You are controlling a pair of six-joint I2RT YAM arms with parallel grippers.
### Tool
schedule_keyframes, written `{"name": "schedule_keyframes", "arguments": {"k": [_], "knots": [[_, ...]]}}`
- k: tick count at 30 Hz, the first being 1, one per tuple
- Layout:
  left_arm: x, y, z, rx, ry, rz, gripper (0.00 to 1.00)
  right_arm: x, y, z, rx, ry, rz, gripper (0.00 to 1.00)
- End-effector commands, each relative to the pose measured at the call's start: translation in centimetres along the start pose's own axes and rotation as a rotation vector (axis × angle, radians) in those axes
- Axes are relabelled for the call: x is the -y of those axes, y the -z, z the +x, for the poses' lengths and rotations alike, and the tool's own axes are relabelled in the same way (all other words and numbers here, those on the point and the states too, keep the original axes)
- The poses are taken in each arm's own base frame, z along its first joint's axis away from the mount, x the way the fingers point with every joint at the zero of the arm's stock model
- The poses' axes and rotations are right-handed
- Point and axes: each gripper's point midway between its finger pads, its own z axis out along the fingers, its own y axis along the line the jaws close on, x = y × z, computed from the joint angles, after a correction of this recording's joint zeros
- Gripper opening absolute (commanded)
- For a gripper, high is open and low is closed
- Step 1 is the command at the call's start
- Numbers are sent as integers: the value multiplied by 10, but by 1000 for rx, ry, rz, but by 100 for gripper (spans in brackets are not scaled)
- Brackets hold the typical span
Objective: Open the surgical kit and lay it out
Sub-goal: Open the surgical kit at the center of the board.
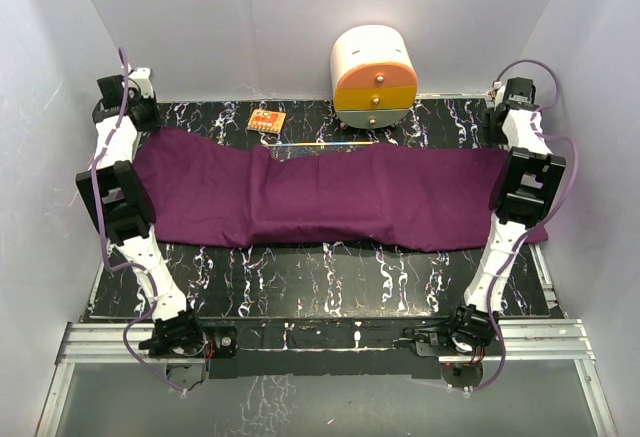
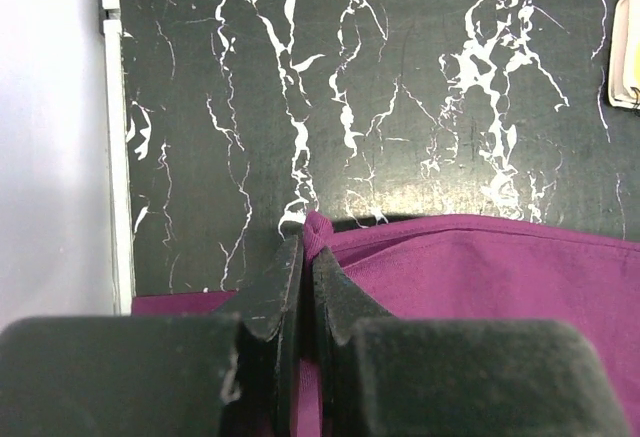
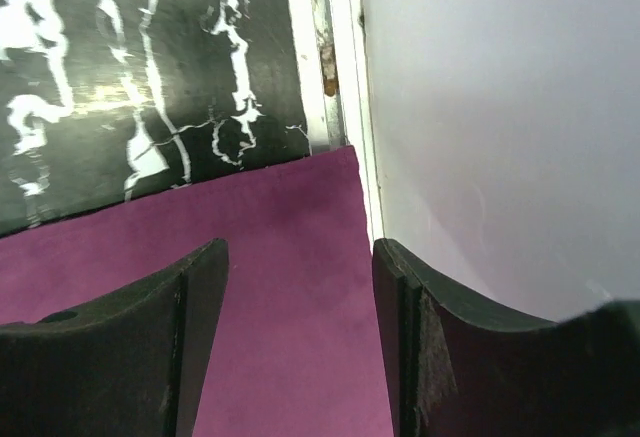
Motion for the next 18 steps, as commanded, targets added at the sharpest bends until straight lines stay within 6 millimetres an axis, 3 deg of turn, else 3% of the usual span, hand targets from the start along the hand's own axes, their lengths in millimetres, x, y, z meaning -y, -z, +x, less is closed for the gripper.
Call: {"name": "schedule_keyframes", "arguments": {"k": [1,6,12,18], "knots": [[10,23,-27,56,-3,27,0,14,-15,-21,65,-30,63,58],[6,15,-15,19,-8,15,0,12,-35,-11,57,-58,20,60],[1,8,-4,-20,-1,-3,0,-12,-52,9,13,-60,-100,59],[0,2,8,-55,15,-9,0,-36,-55,24,-36,-78,-209,58]]}}
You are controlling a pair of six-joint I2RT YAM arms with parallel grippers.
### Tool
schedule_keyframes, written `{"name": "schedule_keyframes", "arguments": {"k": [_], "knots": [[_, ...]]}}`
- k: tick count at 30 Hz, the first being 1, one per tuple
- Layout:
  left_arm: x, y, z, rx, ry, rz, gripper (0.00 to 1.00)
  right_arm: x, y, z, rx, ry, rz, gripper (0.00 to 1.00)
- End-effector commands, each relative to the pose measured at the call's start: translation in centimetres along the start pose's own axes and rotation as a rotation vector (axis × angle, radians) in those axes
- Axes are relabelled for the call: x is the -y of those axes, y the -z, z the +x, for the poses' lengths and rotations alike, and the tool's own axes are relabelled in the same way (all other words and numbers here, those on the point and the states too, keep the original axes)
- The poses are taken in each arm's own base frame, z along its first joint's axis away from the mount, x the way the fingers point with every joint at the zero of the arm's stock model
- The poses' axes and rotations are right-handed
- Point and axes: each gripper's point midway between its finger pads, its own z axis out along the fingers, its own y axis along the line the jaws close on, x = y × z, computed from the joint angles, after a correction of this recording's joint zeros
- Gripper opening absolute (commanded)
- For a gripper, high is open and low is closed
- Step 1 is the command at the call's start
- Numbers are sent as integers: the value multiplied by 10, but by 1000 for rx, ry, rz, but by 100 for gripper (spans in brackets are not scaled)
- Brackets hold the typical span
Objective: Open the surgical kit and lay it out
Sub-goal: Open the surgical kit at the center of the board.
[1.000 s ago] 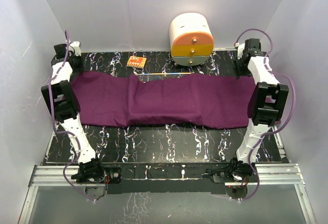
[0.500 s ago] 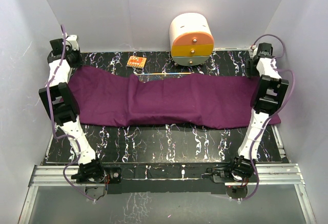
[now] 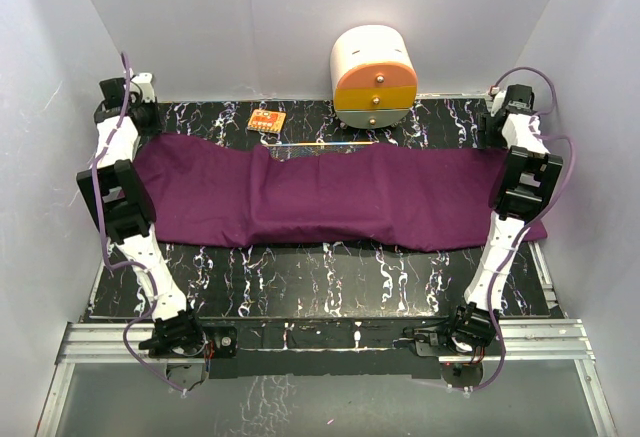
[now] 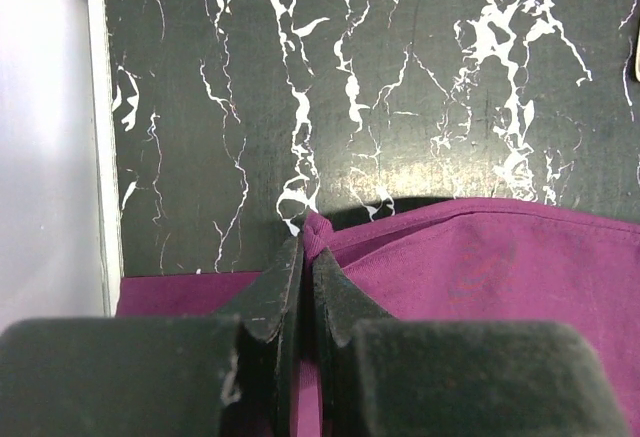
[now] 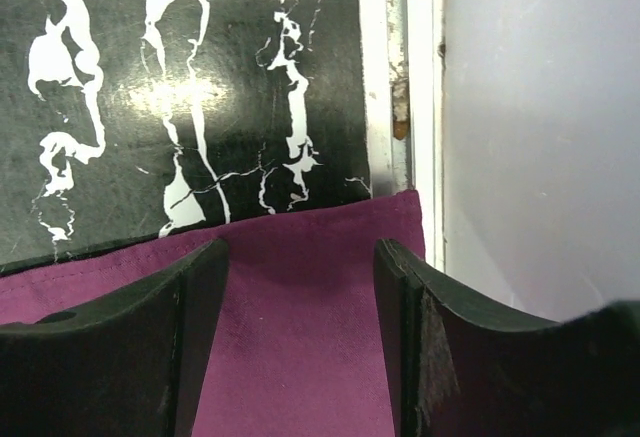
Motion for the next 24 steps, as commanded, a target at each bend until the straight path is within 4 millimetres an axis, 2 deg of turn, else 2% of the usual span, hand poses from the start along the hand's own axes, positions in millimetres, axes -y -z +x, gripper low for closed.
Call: {"name": "schedule_keyframes", "arguments": {"k": [1,6,9,13,18,24], "knots": [[0,5,-7,2,0,-7,0,-18,-9,11,-31,-36,-97,58],[3,6,-3,-1,8,3,0,-24,-9,18,-57,-48,-123,58],[3,9,-6,5,3,1,0,-26,-9,23,-75,-61,-137,52],[4,12,-9,19,-5,3,0,-23,-9,26,-84,-81,-143,37],[5,15,-9,22,-15,5,0,-22,-4,15,-61,-76,-154,19],[5,18,-9,23,-28,-1,0,-27,3,1,-35,-68,-200,3]]}}
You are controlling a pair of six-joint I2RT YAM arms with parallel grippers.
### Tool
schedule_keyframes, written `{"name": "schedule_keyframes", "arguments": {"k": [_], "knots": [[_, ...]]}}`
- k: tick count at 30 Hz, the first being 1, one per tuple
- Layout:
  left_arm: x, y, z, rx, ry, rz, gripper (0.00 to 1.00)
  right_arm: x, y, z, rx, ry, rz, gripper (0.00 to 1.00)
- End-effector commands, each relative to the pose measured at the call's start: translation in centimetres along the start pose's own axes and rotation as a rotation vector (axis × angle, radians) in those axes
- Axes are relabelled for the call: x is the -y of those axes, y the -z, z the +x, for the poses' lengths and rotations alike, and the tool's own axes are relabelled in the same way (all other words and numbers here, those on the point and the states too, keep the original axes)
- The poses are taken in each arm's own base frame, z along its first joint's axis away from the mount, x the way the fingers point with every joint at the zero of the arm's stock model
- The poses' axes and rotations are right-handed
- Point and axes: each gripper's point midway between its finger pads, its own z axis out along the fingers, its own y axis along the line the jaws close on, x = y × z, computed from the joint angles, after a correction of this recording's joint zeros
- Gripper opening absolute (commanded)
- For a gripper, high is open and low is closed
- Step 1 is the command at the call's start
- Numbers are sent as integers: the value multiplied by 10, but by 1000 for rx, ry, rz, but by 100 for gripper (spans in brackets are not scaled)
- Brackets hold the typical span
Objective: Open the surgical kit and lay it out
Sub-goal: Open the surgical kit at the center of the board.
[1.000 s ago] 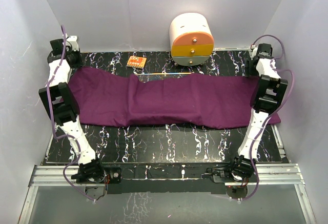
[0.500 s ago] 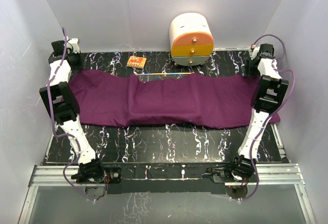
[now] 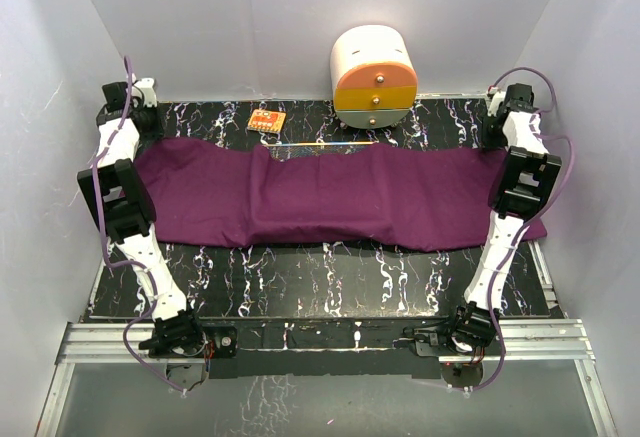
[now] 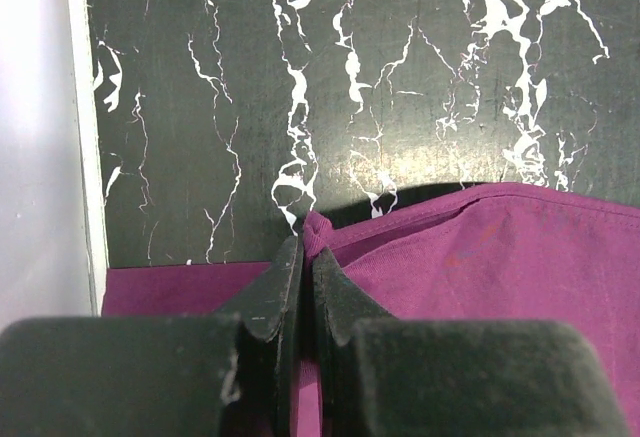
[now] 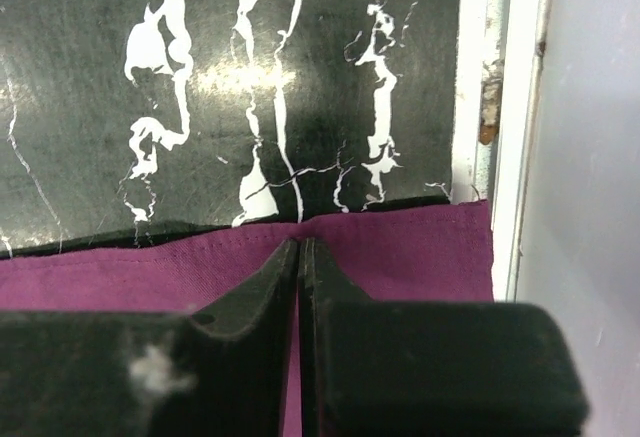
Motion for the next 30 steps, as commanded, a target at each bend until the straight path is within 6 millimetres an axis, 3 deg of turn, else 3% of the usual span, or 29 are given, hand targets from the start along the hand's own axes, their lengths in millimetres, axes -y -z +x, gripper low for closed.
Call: {"name": "schedule_keyframes", "arguments": {"k": [1,7,12,19,30], "knots": [[4,26,-23,60,-36,-7,0,-10,4,-2,-4,-8,-77,1],[6,27,-23,60,-34,2,0,-63,18,-4,13,59,-317,0],[8,26,-20,53,-32,9,0,-92,15,9,-51,187,-323,0],[10,26,-18,47,-30,23,0,-81,26,-13,-6,228,-236,0],[11,30,-20,53,-33,20,0,-61,48,-65,136,230,-105,26]]}}
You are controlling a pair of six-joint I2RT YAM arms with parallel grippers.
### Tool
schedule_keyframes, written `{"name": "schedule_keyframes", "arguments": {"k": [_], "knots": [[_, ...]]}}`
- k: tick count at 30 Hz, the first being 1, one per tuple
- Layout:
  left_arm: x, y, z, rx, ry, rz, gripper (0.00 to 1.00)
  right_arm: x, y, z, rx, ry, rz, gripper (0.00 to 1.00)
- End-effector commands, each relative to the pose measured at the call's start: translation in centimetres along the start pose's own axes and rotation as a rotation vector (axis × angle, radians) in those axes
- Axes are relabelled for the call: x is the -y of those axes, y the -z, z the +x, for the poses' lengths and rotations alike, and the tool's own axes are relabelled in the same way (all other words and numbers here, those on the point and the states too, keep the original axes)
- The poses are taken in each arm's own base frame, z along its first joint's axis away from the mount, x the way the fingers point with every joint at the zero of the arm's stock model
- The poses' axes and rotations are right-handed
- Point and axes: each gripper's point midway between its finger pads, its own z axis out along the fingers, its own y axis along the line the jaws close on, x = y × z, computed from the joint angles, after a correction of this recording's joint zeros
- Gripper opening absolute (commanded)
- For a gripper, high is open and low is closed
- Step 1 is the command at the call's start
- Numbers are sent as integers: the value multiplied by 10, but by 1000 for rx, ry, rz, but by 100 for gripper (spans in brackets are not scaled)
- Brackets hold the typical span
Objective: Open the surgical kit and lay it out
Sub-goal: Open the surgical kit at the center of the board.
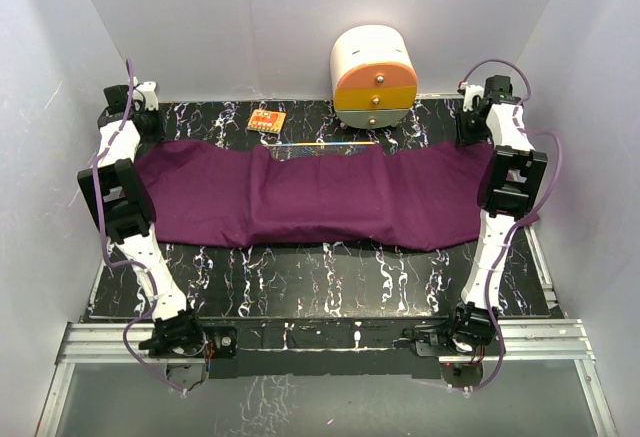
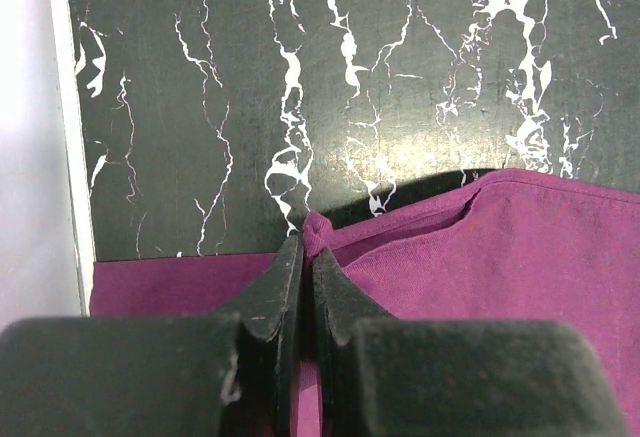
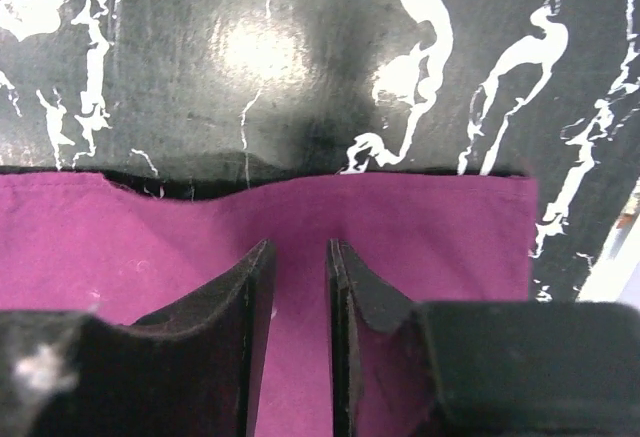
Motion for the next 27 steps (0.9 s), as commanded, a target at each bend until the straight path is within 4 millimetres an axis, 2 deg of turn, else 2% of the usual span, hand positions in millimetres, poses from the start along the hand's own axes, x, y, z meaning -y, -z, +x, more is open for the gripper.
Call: {"name": "schedule_keyframes", "arguments": {"k": [1,5,8,13,21,26,27], "knots": [[9,34,-32,79,-34,8,0,21,42,-55,163,19,114,27],[9,35,-31,82,-34,5,0,31,49,-66,205,1,162,32],[9,35,-30,84,-34,5,0,47,53,-72,229,-38,221,36],[10,33,-27,86,-31,9,0,70,53,-74,243,-92,283,43],[14,31,-23,84,-22,29,0,97,33,-58,228,-180,328,53],[16,30,-22,85,-14,38,0,97,20,-47,217,-233,283,58],[17,30,-23,87,-13,41,0,97,18,-46,216,-240,277,62]]}}
